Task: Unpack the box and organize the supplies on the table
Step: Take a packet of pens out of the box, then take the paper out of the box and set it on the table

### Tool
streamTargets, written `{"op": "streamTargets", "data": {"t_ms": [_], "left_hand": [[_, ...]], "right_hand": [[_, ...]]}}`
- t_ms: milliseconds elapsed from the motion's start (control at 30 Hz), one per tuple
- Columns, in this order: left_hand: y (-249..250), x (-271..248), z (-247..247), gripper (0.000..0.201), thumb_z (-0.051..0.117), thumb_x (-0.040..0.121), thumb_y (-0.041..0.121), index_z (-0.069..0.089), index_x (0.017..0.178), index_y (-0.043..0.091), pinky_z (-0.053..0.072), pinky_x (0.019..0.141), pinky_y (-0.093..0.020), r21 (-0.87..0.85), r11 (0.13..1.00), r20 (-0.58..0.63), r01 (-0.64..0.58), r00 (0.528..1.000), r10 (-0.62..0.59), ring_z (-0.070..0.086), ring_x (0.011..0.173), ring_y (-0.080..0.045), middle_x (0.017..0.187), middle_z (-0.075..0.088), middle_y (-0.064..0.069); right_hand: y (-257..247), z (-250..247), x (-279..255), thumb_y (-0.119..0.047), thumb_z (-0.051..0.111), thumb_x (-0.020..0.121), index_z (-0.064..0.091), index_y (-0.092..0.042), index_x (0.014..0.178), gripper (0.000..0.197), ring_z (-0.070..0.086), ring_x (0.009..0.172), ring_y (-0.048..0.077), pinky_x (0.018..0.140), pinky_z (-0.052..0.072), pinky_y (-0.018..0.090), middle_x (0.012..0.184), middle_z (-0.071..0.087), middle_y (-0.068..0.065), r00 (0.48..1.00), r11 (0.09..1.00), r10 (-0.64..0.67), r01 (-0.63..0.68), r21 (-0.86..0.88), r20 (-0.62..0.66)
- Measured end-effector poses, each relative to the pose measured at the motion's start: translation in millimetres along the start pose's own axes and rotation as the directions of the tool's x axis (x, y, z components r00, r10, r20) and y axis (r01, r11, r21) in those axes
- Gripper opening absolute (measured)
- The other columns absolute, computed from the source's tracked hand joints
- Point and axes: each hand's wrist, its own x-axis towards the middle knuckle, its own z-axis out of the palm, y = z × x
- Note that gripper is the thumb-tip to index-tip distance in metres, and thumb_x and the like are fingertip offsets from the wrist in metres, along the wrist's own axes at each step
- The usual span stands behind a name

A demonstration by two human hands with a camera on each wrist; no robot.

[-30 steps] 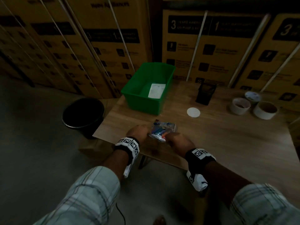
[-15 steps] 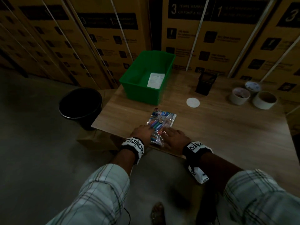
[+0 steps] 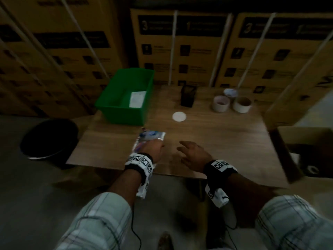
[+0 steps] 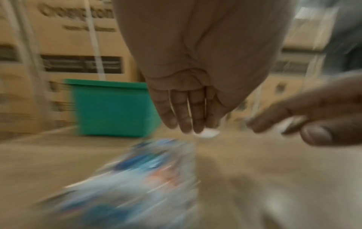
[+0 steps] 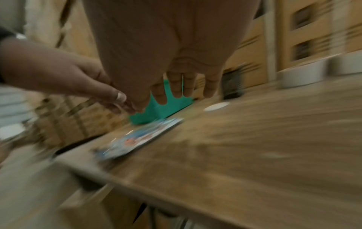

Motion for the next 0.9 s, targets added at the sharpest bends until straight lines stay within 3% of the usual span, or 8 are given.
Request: {"op": "streamTargets", "data": {"t_ms": [100, 233, 333, 467, 533, 633, 767, 900], "left_hand": [[55, 21, -7, 0.033, 0.042, 0.096, 0.023, 0.062, 0.12, 0.015, 0.05, 0.094, -0.036, -0.09, 0.991, 0.029, -0.099, 0.994, 0.102, 0.061, 0.109, -0.029, 0.122, 0.064, -0.01], [138, 54, -6, 0.03, 0.041, 0.097, 0.028, 0.066, 0.105, 0.012, 0.051, 0.087, -0.037, -0.079, 0.968, 0.053, -0.238, 0.969, 0.242, 0.061, 0.096, -0.025, 0.108, 0.068, -0.009], [205, 82, 5, 0.031, 0.041, 0.098, 0.03, 0.065, 0.108, 0.013, 0.049, 0.089, -0.036, -0.061, 0.952, 0.118, -0.299, 0.945, 0.304, 0.06, 0.099, -0.025, 0.109, 0.066, -0.007], [302, 120, 29, 0.029, 0.043, 0.098, 0.025, 0.064, 0.114, 0.013, 0.045, 0.09, -0.031, -0.056, 0.898, 0.194, -0.436, 0.878, 0.438, 0.059, 0.107, -0.027, 0.117, 0.066, -0.008], [353, 137, 46, 0.029, 0.043, 0.097, 0.023, 0.065, 0.115, 0.013, 0.046, 0.09, -0.032, -0.075, 0.864, 0.226, -0.497, 0.836, 0.5, 0.059, 0.108, -0.026, 0.118, 0.066, -0.008], [428, 159, 71, 0.028, 0.043, 0.097, 0.023, 0.065, 0.11, 0.012, 0.045, 0.084, -0.032, -0.078, 0.826, 0.283, -0.559, 0.782, 0.555, 0.06, 0.102, -0.027, 0.113, 0.067, -0.008], [484, 188, 96, 0.028, 0.042, 0.096, 0.025, 0.066, 0.107, 0.014, 0.049, 0.084, -0.035, -0.079, 0.799, 0.335, -0.595, 0.739, 0.584, 0.062, 0.1, -0.026, 0.11, 0.067, -0.008], [514, 211, 116, 0.031, 0.04, 0.097, 0.026, 0.065, 0.114, 0.016, 0.05, 0.091, -0.037, -0.046, 0.819, 0.396, -0.572, 0.743, 0.54, 0.06, 0.107, -0.026, 0.117, 0.066, -0.006]], "right_hand": [[51, -22, -48, -0.035, 0.051, 0.093, 0.039, -0.019, 0.141, 0.053, 0.043, 0.128, 0.032, 0.103, 0.041, 0.042, 0.141, 0.046, 0.012, 0.991, 0.991, 0.128, -0.125, 0.056, -0.05], [126, -43, -114, -0.041, 0.047, 0.095, 0.042, -0.017, 0.139, 0.05, 0.049, 0.121, 0.031, 0.097, 0.043, 0.038, 0.133, 0.052, 0.011, 0.947, 0.947, 0.311, -0.302, 0.109, -0.085], [174, -46, -163, -0.043, 0.047, 0.095, 0.05, -0.017, 0.132, 0.045, 0.05, 0.119, 0.028, 0.096, 0.044, 0.038, 0.129, 0.054, 0.009, 0.901, 0.9, 0.424, -0.409, 0.15, -0.086], [232, -45, -219, -0.039, 0.051, 0.092, 0.054, -0.019, 0.127, 0.04, 0.054, 0.113, 0.029, 0.092, 0.047, 0.04, 0.125, 0.056, 0.008, 0.848, 0.843, 0.521, -0.494, 0.213, -0.096], [265, -49, -246, -0.035, 0.051, 0.091, 0.056, -0.019, 0.122, 0.035, 0.056, 0.107, 0.031, 0.087, 0.049, 0.04, 0.119, 0.057, 0.01, 0.8, 0.791, 0.592, -0.552, 0.262, -0.101], [324, -53, -285, -0.031, 0.05, 0.094, 0.057, -0.016, 0.124, 0.034, 0.055, 0.111, 0.027, 0.088, 0.044, 0.036, 0.121, 0.058, 0.008, 0.716, 0.704, 0.692, -0.641, 0.305, -0.092], [385, -57, -314, -0.027, 0.049, 0.093, 0.061, -0.01, 0.109, 0.026, 0.058, 0.101, 0.03, 0.08, 0.045, 0.035, 0.108, 0.06, 0.011, 0.63, 0.604, 0.776, -0.725, 0.331, -0.036], [430, -72, -313, -0.017, 0.053, 0.089, 0.061, -0.008, 0.104, 0.02, 0.06, 0.1, 0.032, 0.079, 0.046, 0.036, 0.107, 0.062, 0.014, 0.579, 0.534, 0.81, -0.793, 0.293, 0.095]]}}
